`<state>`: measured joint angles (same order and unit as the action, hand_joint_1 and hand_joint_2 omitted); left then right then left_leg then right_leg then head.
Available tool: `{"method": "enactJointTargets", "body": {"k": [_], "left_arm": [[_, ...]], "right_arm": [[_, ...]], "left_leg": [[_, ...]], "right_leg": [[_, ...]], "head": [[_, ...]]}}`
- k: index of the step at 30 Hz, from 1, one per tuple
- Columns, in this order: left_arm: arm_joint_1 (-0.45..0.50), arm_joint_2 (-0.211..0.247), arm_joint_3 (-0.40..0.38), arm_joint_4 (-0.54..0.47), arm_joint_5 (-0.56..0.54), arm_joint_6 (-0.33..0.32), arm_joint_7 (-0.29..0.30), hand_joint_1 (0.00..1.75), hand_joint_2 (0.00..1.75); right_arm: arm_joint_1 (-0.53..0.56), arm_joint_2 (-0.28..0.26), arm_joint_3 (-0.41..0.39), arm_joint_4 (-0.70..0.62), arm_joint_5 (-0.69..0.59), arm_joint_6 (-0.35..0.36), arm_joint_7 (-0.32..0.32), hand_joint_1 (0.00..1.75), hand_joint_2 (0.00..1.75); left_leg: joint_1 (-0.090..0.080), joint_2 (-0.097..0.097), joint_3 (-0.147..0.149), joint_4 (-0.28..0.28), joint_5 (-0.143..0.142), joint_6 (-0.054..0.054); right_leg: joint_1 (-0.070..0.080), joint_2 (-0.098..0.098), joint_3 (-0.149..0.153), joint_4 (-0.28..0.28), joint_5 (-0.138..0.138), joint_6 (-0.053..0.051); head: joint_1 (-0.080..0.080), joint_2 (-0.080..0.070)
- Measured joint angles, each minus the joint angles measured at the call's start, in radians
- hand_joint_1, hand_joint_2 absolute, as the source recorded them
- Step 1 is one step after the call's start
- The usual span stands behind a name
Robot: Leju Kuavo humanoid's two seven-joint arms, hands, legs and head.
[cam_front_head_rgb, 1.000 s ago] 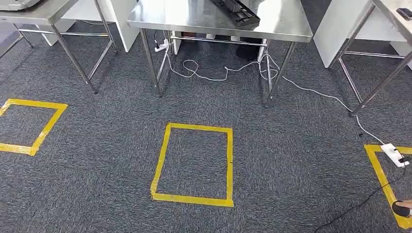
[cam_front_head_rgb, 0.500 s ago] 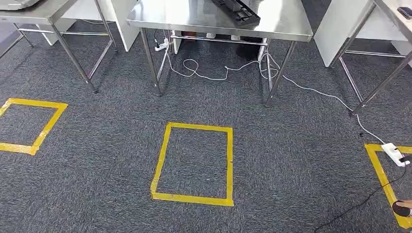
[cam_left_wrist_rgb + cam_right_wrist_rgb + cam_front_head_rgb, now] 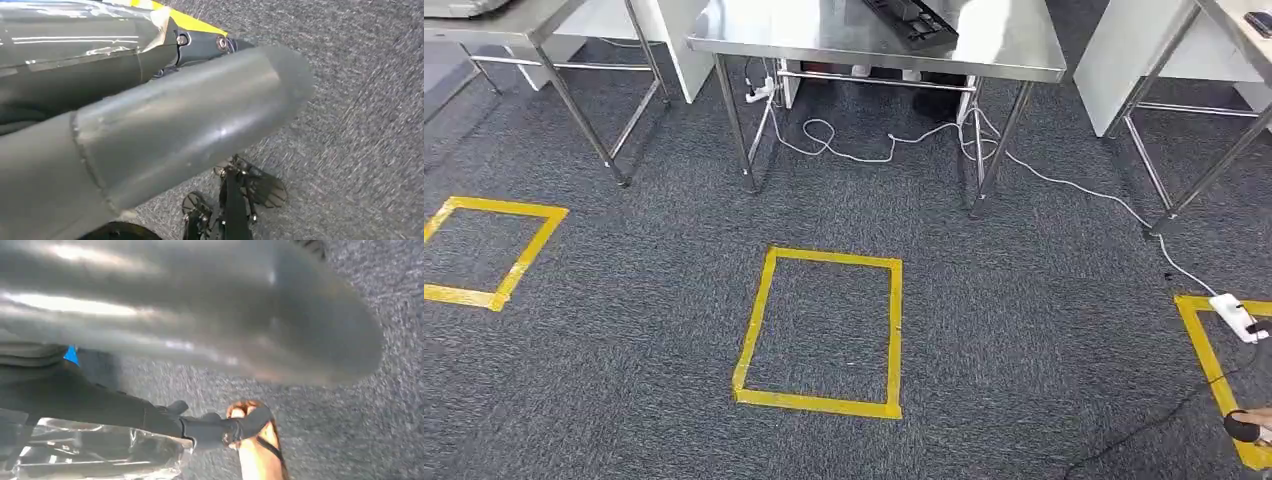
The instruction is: Take the parts from the cabinet and place them on the table.
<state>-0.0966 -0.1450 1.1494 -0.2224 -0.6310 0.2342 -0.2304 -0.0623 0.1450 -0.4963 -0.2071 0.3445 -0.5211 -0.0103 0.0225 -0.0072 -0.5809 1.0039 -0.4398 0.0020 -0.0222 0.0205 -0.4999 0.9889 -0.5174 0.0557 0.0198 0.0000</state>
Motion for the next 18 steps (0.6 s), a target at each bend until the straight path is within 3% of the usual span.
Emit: {"method": "enactJointTargets", "body": {"k": [2,3,4,5,7,8,9,11,12,13,14,16,18], "left_arm": [[0.000,0.000,0.000,0.000,0.000,0.000,0.000,0.00,0.00],[0.002,0.000,0.000,0.000,0.000,0.000,0.001,0.00,0.00],[0.003,0.000,0.000,0.000,0.000,0.000,0.001,0.00,0.00],[0.002,0.000,0.000,0.000,0.000,0.000,0.001,0.00,0.00],[0.002,0.000,0.000,0.000,0.000,-0.001,0.001,0.00,0.00],[0.003,0.000,0.000,0.000,0.000,0.000,0.003,0.00,0.00],[0.005,0.000,0.000,0.000,0.000,0.000,0.005,0.00,0.00],[0.008,0.000,0.000,0.000,0.000,0.000,0.006,0.00,0.00],[0.007,0.000,0.000,0.000,0.000,0.001,0.006,0.00,0.00],[0.006,0.001,0.000,0.000,0.000,0.001,0.006,0.00,0.00],[0.003,0.002,0.000,0.000,0.000,0.001,0.006,0.00,0.00],[0.002,0.001,0.000,0.000,0.000,0.001,0.006,0.00,0.00],[0.002,0.002,0.000,0.000,0.000,0.001,0.006,0.00,0.00]], "right_arm": [[0.000,-0.001,0.000,0.000,0.000,0.000,0.005,0.00,0.00],[0.000,0.000,0.000,0.000,0.000,0.000,0.008,0.00,0.00],[-0.001,0.002,0.000,0.000,0.001,0.000,0.008,0.00,0.00],[-0.001,0.002,0.000,0.000,0.001,0.000,0.008,0.00,0.00],[0.000,0.002,0.000,0.000,0.003,0.000,0.008,0.00,0.00],[0.001,0.002,0.000,0.000,0.003,0.000,0.009,0.00,0.00],[0.001,0.002,0.000,0.000,0.004,0.000,0.009,0.00,0.00],[-0.001,0.002,0.000,0.000,0.006,0.000,0.009,0.00,0.00],[-0.002,0.002,0.000,0.000,0.007,0.000,0.010,0.00,0.00],[-0.003,0.003,0.000,0.000,0.008,0.000,0.010,0.00,0.00],[-0.002,0.004,0.000,0.000,0.008,0.000,0.011,0.00,0.00],[-0.005,0.003,0.000,0.000,0.008,0.000,0.012,0.00,0.00],[-0.006,0.005,0.000,0.000,0.008,0.000,0.012,0.00,0.00]], "left_leg": [[0.005,-0.006,-0.001,-0.006,0.007,-0.009],[0.011,-0.010,-0.004,-0.003,0.007,-0.016],[0.014,-0.004,-0.015,0.021,-0.017,-0.016],[0.014,0.001,-0.039,0.076,-0.064,-0.015],[0.012,0.001,-0.109,0.242,-0.151,-0.018],[0.012,0.002,-0.137,0.313,-0.174,-0.018],[0.012,0.003,-0.141,0.333,-0.173,-0.015],[0.009,0.008,-0.086,0.241,-0.117,-0.003],[0.005,0.023,-0.023,0.127,-0.070,0.007],[-0.002,0.056,0.025,0.044,-0.044,0.018],[-0.013,0.091,0.037,0.017,-0.056,0.024],[-0.019,0.067,0.029,0.012,-0.049,0.026],[-0.021,0.048,0.026,0.006,-0.041,0.035]], "right_leg": [[0.002,-0.010,-0.002,0.003,0.001,-0.020],[-0.006,-0.018,-0.004,0.000,0.008,-0.033],[-0.007,-0.025,0.002,-0.001,0.012,-0.043],[-0.004,-0.030,-0.002,0.000,0.015,-0.056],[0.006,-0.044,-0.009,0.001,0.018,-0.063],[0.011,-0.053,-0.012,0.001,0.019,-0.064],[0.015,-0.060,-0.013,0.001,0.020,-0.066],[0.021,-0.074,-0.011,0.001,0.019,-0.066],[0.024,-0.082,-0.008,0.001,0.019,-0.066],[0.025,-0.088,-0.005,0.001,0.018,-0.067],[0.036,-0.096,-0.006,0.003,0.015,-0.063],[0.034,-0.112,-0.008,0.003,0.015,-0.058],[0.034,-0.130,-0.006,0.001,0.015,-0.052]], "head": [[0.000,0.000],[0.000,0.000],[0.000,0.000],[-0.002,0.000],[-0.003,0.000],[-0.003,0.000],[-0.003,0.000],[-0.004,0.000],[-0.004,0.000],[-0.004,0.000],[-0.002,0.000],[-0.003,0.000],[-0.003,0.000]]}}
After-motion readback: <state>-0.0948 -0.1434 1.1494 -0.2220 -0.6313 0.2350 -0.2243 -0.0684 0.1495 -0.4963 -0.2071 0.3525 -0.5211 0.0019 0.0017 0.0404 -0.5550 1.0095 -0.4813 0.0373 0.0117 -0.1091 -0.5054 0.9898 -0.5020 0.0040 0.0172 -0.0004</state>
